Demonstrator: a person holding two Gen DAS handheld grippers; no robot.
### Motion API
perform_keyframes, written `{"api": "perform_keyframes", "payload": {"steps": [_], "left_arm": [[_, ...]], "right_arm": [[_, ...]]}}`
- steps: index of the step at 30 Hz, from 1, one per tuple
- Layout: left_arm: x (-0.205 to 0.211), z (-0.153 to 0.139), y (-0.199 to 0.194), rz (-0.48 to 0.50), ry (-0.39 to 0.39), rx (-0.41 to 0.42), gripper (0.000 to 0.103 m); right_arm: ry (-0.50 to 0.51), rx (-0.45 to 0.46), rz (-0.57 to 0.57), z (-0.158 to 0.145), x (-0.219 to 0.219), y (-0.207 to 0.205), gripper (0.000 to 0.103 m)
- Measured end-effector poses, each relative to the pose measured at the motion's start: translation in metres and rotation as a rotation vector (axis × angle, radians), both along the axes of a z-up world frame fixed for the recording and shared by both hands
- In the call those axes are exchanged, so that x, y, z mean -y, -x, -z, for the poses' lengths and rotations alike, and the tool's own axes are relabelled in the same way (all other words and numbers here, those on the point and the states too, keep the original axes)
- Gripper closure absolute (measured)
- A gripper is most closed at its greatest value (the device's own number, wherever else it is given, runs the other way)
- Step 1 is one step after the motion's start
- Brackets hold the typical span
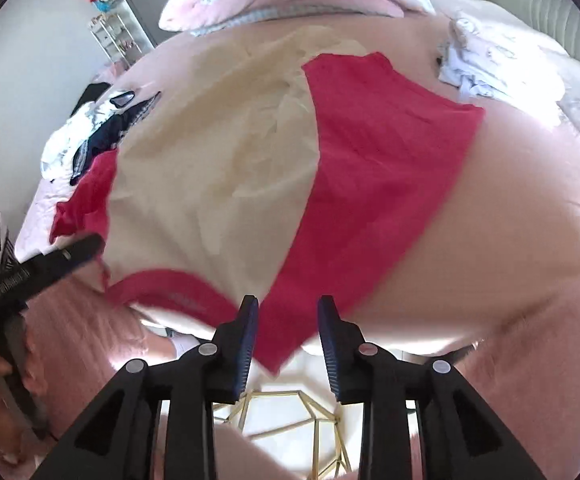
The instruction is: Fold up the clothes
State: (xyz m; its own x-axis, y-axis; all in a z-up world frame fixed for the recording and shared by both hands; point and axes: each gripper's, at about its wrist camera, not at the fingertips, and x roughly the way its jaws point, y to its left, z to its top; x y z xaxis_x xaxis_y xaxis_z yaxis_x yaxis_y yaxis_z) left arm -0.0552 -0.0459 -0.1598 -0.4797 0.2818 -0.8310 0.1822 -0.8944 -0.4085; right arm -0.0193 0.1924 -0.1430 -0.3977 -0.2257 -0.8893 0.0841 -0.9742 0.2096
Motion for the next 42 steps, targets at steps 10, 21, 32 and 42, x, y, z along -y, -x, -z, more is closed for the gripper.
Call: {"api": "perform_keyframes", "payload": {"steps": [10,21,32,42], "left_arm": [[0.017,0.032,-0.032,-0.114,-0.075,0.145,0.06],[0.045,0.061,-0.032,-0.241,-0.276,0.172,0.06],[0.05,0.034,-0.046,-0.209,-0.307,-0.019,0.077],[0.064,0.04,-0.043,-0.292,-0.273,-0.006,0.063]], "right_arm": [[0.157,0.343,0.087,0.091,-0.015,-0.018,0.073],[0.431,0.215,0.171,0.08,-0.053,-0.015,0.057],[0.44,0.099,0.093,0.064,-0.048,-0.017,0.081],[0.502,0.023,0.115,0.058,-0.05,-0.015,0.081]]}}
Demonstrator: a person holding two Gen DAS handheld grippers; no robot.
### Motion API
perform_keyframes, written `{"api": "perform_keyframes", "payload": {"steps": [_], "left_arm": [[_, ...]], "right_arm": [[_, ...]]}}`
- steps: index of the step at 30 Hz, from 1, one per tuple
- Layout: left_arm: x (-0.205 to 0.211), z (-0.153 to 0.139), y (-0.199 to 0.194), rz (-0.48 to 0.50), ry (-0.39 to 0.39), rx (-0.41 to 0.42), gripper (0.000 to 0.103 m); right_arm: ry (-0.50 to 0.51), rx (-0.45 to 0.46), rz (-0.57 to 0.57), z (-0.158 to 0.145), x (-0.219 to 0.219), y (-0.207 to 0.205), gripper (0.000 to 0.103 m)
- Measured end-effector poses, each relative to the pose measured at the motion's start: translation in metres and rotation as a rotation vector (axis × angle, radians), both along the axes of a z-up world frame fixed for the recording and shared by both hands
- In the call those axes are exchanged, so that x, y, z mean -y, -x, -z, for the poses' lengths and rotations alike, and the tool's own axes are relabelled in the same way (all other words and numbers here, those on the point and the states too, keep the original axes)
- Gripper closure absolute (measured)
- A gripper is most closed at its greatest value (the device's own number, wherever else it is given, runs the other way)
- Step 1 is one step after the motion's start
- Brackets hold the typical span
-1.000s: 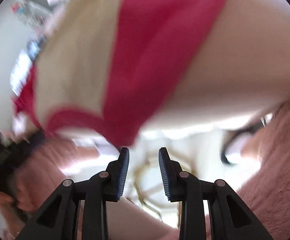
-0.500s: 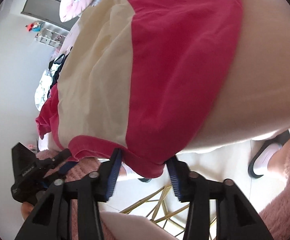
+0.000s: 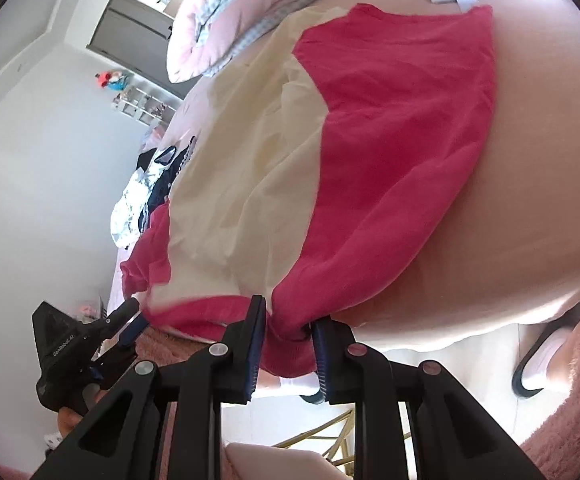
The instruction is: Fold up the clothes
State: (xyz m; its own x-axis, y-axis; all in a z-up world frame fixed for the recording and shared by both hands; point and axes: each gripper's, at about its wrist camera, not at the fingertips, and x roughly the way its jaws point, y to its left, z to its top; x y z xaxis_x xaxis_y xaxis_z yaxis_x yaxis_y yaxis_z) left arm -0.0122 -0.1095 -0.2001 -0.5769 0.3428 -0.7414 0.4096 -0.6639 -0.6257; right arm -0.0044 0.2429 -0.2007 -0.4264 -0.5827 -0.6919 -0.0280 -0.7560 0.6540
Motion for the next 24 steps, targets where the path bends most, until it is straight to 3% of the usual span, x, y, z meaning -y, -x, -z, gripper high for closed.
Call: {"api": "perform_keyframes", "payload": {"steps": [4,8,12,15,20,24], "left_arm": [[0.006,0.004,0.002,-0.036,0.014,0.021,0.063],[-0.009,0.01,0.009,0.05,0.003,0.031,0.063],[-0.022,0.012,0.014,0.129,0.0,0.036,0.091],[-0.029,0.006,0.011,0.171,0.017,0.028,0.093],[-0.04,0.016,0.011,0.221,0.027,0.152,0.093],[-0.029,0.009,0.002,0.165,-0.002,0.099,0.093]], "right_arm": [[0.019,-0.025,0.015,-0.002,0.0,0.001,0.081],[-0.045,0.03,0.009,0.007,0.021,0.01,0.081],[-0.085,0.098,-0.033,0.02,0.026,0.012,0.08],[-0.092,0.099,-0.067,0.018,0.029,0.01,0.079],[-0.004,0.13,-0.048,0.02,0.017,0.007,0.079],[-0.051,0.113,0.024,0.016,0.01,0.006,0.079]]}}
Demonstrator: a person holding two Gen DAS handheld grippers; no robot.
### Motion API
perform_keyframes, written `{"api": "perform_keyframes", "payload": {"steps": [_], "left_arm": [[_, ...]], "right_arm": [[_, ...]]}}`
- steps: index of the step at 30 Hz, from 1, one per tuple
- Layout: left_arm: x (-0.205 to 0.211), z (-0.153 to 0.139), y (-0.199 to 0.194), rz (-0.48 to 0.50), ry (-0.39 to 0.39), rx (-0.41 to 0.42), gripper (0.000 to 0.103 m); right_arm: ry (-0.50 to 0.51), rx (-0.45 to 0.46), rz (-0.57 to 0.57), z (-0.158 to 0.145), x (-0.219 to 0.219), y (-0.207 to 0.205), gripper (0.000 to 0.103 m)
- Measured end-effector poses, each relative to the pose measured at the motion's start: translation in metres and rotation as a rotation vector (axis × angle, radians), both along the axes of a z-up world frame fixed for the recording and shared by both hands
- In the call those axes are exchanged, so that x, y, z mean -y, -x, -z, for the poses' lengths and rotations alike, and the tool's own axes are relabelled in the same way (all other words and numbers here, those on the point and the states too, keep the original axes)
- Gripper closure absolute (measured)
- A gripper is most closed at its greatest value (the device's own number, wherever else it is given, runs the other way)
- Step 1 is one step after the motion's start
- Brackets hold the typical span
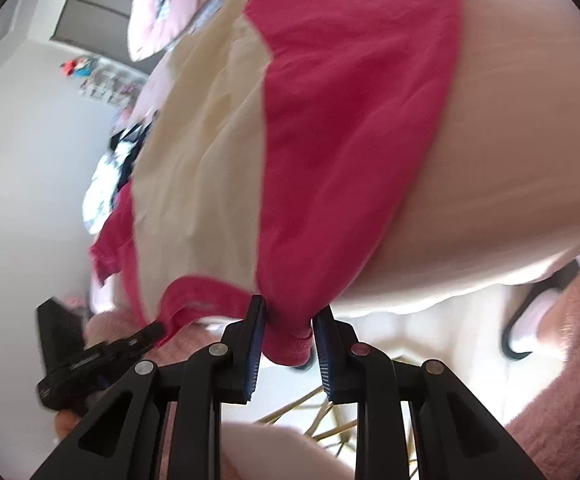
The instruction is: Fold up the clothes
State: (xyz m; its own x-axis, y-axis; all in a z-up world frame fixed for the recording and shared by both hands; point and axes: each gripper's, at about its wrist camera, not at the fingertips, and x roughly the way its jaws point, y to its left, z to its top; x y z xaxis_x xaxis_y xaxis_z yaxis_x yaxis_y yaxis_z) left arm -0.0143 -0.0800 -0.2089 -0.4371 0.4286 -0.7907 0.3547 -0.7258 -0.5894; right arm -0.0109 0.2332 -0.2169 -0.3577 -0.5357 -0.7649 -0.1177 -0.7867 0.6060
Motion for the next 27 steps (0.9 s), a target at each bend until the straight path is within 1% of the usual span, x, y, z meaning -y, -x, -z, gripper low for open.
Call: {"api": "perform_keyframes", "payload": {"steps": [1,2,3,5,7,8,9,11,13,15,18,19,20,22,23,24,25,26,27], "left_arm": [[0.005,-0.003,-0.001,-0.028,-0.003,-0.019,0.091],[0.009,-0.004,-0.001,-0.049,0.007,-0.02,0.084],[0.012,-0.001,-0.001,-0.071,0.005,-0.014,0.07],[0.018,0.005,0.0,-0.115,0.003,-0.001,0.051],[0.024,0.008,-0.001,-0.144,-0.016,0.003,0.051],[0.024,0.008,0.0,-0.139,-0.02,0.0,0.051],[0.024,0.009,0.001,-0.133,-0.025,-0.004,0.051],[0.02,0.009,0.005,-0.106,-0.065,-0.024,0.051],[0.017,0.007,0.008,-0.079,-0.091,-0.052,0.051],[0.013,0.002,0.008,-0.051,-0.102,-0.089,0.067],[0.008,-0.006,0.009,-0.01,-0.119,-0.144,0.069],[0.006,-0.008,0.009,0.003,-0.125,-0.162,0.069],[0.004,-0.011,0.01,0.017,-0.131,-0.181,0.069],[0.006,-0.019,0.009,-0.002,-0.142,-0.244,0.068],[0.006,-0.02,0.011,-0.01,-0.127,-0.257,0.067],[0.006,-0.019,0.013,-0.015,-0.104,-0.241,0.064],[0.007,-0.013,0.016,-0.025,-0.076,-0.2,0.062],[0.008,-0.003,0.019,-0.038,-0.079,-0.154,0.061],[0.011,0.004,0.018,-0.061,-0.116,-0.137,0.062]], "right_arm": [[-0.016,-0.017,0.017,-0.003,-0.002,0.0,0.079],[-0.013,-0.034,0.027,-0.005,-0.002,0.001,0.079],[-0.011,-0.052,0.037,-0.007,-0.003,0.002,0.079],[-0.008,-0.062,0.028,-0.007,-0.001,0.004,0.079],[-0.014,-0.026,-0.026,0.0,0.008,0.008,0.078],[-0.022,-0.01,-0.049,0.003,0.01,0.008,0.078],[-0.028,0.004,-0.07,0.006,0.012,0.008,0.076],[-0.026,0.004,-0.087,0.006,0.014,0.007,0.076],[-0.003,-0.003,-0.087,0.005,0.01,0.008,0.076],[0.018,-0.025,-0.093,0.002,0.008,0.007,0.076],[0.057,-0.108,-0.12,-0.015,0.007,0.001,0.078],[0.051,-0.116,-0.12,-0.017,0.008,0.001,0.078],[0.023,-0.107,-0.105,-0.015,0.008,0.002,0.078],[-0.028,-0.091,-0.077,-0.012,0.008,0.004,0.078],[-0.029,-0.092,-0.067,-0.011,0.008,0.006,0.078],[-0.031,-0.092,-0.058,-0.01,0.007,0.008,0.078],[-0.032,-0.093,-0.049,-0.009,0.007,0.01,0.078],[-0.033,-0.094,-0.039,-0.008,0.007,0.012,0.078],[-0.034,-0.094,-0.03,-0.007,0.007,0.014,0.077]]}}
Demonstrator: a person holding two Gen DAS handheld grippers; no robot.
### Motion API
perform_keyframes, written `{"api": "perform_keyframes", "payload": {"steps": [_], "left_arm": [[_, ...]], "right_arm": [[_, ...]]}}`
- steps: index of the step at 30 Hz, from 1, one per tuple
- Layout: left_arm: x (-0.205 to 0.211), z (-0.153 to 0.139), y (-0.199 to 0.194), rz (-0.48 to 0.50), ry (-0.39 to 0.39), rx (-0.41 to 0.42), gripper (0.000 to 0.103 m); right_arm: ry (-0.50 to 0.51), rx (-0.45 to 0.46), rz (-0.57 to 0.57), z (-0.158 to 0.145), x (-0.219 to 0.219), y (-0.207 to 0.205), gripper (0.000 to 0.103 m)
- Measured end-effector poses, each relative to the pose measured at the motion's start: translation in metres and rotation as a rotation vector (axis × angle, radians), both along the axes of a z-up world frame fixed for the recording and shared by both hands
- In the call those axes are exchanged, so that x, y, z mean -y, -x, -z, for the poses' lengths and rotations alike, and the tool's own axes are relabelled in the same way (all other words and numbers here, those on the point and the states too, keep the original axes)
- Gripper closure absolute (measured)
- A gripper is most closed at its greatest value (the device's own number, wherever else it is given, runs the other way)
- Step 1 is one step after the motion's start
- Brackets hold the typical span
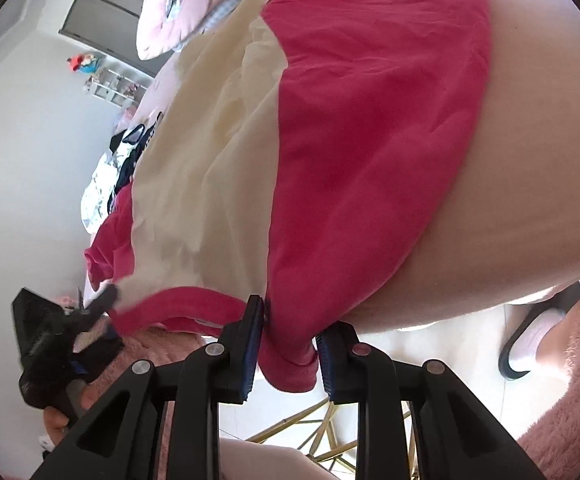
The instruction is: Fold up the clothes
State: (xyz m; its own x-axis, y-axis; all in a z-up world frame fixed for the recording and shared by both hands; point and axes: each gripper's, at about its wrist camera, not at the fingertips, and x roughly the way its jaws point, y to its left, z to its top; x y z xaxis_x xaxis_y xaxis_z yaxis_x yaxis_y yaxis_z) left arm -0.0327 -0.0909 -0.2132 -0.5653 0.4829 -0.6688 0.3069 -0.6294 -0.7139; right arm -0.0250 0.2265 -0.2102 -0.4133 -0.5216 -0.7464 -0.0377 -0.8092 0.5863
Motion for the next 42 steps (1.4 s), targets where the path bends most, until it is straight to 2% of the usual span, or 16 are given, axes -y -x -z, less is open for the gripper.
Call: {"api": "perform_keyframes", "payload": {"steps": [1,3,13,14,15,16,17,20,22,26,29,32,34,38,40,42], "left_arm": [[0.002,0.007,0.0,-0.02,-0.04,0.017,0.061],[0.009,0.01,-0.002,-0.06,-0.083,-0.014,0.061],[0.0,0.008,0.017,-0.04,-0.002,-0.031,0.061],[-0.001,0.007,0.019,-0.034,0.0,-0.034,0.064],[0.002,0.006,0.02,-0.031,0.021,-0.034,0.083],[0.005,0.005,0.02,-0.028,0.041,-0.033,0.096],[0.008,0.005,0.021,-0.029,0.036,-0.037,0.098],[0.012,0.009,0.02,-0.047,-0.024,-0.055,0.098],[0.011,0.018,0.024,-0.049,-0.039,-0.026,0.096],[0.02,0.04,0.036,-0.122,-0.208,0.004,0.095],[0.015,0.012,0.043,-0.027,-0.069,-0.032,0.097],[0.006,-0.048,0.032,0.025,0.078,-0.198,0.098],[0.003,-0.091,0.026,0.058,0.145,-0.301,0.098],[-0.01,-0.183,-0.001,0.183,0.236,-0.552,0.098],[-0.015,-0.214,-0.018,0.236,0.249,-0.629,0.098],[-0.014,-0.233,-0.034,0.25,0.241,-0.676,0.098]], "right_arm": [[-0.001,-0.001,0.009,0.001,0.0,0.002,0.077],[-0.002,-0.003,0.028,0.003,-0.001,0.006,0.075],[0.009,-0.018,0.101,0.014,-0.002,0.03,0.078],[0.011,-0.023,0.098,0.015,-0.003,0.033,0.079],[0.015,-0.028,0.097,0.015,-0.004,0.036,0.082],[0.027,-0.031,0.098,0.015,-0.007,0.038,0.087],[0.036,-0.034,0.099,0.016,-0.01,0.039,0.092],[0.029,-0.047,0.091,0.012,-0.014,0.034,0.093],[-0.023,-0.041,0.075,0.014,-0.012,0.033,0.092],[-0.075,-0.064,0.044,0.012,-0.007,0.044,0.092],[-0.13,-0.114,0.04,-0.003,-0.001,0.041,0.096],[-0.118,-0.225,0.063,-0.039,-0.006,0.03,0.097],[-0.118,-0.318,0.077,-0.074,-0.013,0.024,0.097],[-0.054,-0.457,0.078,-0.14,-0.027,0.01,0.097],[-0.028,-0.54,0.076,-0.172,-0.027,-0.004,0.097],[-0.002,-0.6,0.07,-0.197,-0.025,-0.018,0.097]]}}
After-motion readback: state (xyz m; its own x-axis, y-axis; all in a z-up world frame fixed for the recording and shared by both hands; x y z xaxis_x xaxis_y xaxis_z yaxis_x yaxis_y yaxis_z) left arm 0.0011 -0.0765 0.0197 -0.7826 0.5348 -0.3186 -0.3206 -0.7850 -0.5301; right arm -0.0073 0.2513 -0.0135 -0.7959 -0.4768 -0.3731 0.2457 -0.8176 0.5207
